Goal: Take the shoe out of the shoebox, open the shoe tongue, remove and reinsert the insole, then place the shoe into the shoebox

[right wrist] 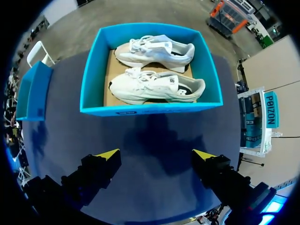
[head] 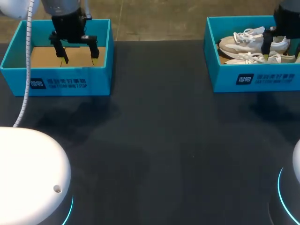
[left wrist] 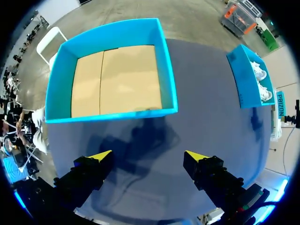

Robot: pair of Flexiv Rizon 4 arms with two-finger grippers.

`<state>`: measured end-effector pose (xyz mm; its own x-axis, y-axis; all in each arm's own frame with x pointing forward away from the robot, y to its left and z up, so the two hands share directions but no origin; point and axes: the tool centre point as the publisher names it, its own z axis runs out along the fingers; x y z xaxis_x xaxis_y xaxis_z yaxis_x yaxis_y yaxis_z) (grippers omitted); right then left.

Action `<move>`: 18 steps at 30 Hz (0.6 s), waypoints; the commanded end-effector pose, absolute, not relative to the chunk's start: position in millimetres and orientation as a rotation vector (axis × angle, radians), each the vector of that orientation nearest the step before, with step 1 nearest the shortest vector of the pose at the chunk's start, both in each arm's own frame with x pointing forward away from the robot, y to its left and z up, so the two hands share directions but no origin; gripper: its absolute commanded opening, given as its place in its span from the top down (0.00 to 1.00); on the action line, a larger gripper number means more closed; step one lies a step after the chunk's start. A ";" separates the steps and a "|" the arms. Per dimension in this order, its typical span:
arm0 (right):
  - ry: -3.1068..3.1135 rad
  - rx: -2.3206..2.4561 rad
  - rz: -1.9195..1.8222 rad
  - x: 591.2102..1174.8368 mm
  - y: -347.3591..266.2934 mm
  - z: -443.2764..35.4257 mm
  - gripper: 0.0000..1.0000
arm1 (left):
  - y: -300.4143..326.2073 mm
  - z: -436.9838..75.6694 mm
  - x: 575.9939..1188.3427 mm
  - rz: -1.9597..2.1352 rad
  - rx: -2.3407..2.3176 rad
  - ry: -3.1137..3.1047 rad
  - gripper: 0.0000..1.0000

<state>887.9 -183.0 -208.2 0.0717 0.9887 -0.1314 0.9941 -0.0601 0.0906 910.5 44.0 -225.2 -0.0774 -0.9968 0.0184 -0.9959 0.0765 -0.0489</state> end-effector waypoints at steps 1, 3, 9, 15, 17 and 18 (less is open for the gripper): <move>1.992 2.102 0.085 874.5 -179.8 -213.1 0.00 | 40.9 -229.8 917.9 -0.066 -2.117 2.295 0.00; 1.998 2.104 0.090 869.4 -177.0 -213.9 0.00 | 39.8 -231.2 919.9 -0.063 -2.114 2.297 0.00; 2.044 2.097 0.075 852.3 -165.7 -217.5 0.00 | 39.6 -233.2 922.3 -0.046 -2.115 2.276 0.00; 2.072 2.096 0.076 839.6 -161.1 -219.7 0.00 | 44.1 -235.3 920.9 -0.043 -2.155 2.246 0.00; 2.077 2.092 0.072 837.4 -161.1 -219.8 0.00 | 45.9 -235.3 919.8 -0.044 -2.165 2.238 0.00; 2.082 2.091 0.071 836.7 -161.2 -219.6 0.00 | 46.7 -235.1 919.5 -0.037 -2.179 2.226 0.00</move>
<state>842.1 -159.3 -219.0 0.0146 0.9945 -0.1039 0.9913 -0.0008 0.1314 921.7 44.0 -235.5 -0.0284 -0.9996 -0.0030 -0.9990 0.0285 -0.0339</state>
